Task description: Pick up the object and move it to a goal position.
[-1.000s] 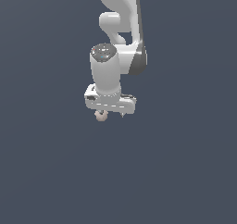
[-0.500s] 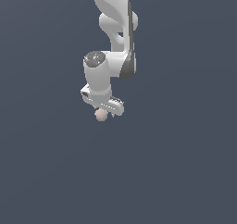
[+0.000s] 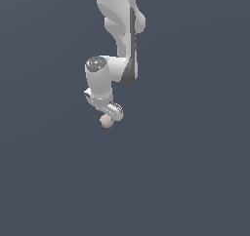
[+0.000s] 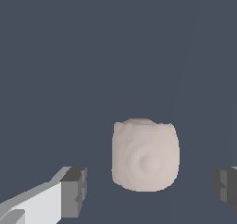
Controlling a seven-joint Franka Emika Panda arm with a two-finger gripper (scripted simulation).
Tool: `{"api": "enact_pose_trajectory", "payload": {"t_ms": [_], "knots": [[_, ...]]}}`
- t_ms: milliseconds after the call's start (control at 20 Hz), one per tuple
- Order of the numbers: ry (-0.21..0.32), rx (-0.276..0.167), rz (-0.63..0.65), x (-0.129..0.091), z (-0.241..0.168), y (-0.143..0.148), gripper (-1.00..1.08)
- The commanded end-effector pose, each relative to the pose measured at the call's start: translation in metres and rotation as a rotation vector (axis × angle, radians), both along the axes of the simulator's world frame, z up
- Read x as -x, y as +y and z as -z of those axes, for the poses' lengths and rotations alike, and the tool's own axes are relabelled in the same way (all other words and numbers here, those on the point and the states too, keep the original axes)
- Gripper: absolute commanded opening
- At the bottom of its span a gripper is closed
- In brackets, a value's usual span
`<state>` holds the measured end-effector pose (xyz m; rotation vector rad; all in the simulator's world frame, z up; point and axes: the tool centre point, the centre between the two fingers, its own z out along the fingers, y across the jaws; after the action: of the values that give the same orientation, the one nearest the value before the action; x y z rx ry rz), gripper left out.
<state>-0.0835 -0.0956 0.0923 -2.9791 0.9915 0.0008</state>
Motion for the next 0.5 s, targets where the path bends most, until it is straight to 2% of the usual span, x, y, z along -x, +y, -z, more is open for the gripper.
{"api": "enact_pose_trajectory", "payload": {"t_ms": [0,450], "knots": [[0.000,0.002,0.021,0.004,0.002,-0.002,1.00],[0.001,0.002,0.020,0.004,0.014,-0.003,1.00]]}}
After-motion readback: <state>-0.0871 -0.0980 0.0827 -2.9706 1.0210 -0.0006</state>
